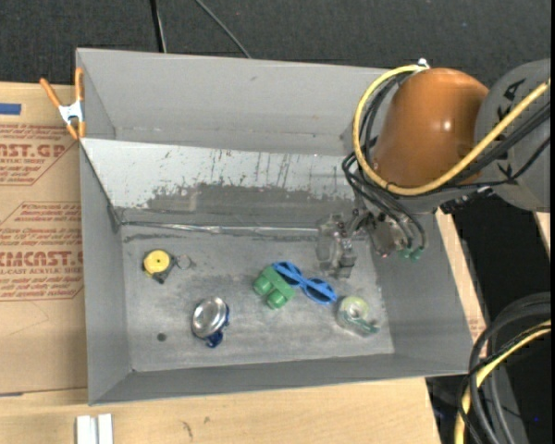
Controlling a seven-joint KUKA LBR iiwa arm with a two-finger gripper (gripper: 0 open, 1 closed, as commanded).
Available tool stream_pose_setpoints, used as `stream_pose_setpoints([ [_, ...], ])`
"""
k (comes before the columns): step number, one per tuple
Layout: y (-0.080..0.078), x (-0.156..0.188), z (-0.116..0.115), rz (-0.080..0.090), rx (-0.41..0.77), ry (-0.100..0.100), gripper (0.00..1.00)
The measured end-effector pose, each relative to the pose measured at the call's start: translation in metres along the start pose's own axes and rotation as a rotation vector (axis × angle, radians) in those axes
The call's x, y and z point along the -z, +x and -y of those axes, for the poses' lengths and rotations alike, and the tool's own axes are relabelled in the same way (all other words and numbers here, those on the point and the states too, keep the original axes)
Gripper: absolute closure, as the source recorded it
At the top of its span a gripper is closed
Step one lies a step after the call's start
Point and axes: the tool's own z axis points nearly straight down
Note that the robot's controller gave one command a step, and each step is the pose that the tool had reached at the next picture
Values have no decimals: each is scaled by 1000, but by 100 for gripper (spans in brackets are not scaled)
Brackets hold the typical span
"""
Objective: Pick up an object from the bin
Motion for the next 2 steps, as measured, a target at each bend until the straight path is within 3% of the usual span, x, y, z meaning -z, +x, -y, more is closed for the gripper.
stream_pose_setpoints([
  [1,1,-5,0,-9,0,-1,0],
  [2,23,-147,0,-13,-37,-3,0],
])
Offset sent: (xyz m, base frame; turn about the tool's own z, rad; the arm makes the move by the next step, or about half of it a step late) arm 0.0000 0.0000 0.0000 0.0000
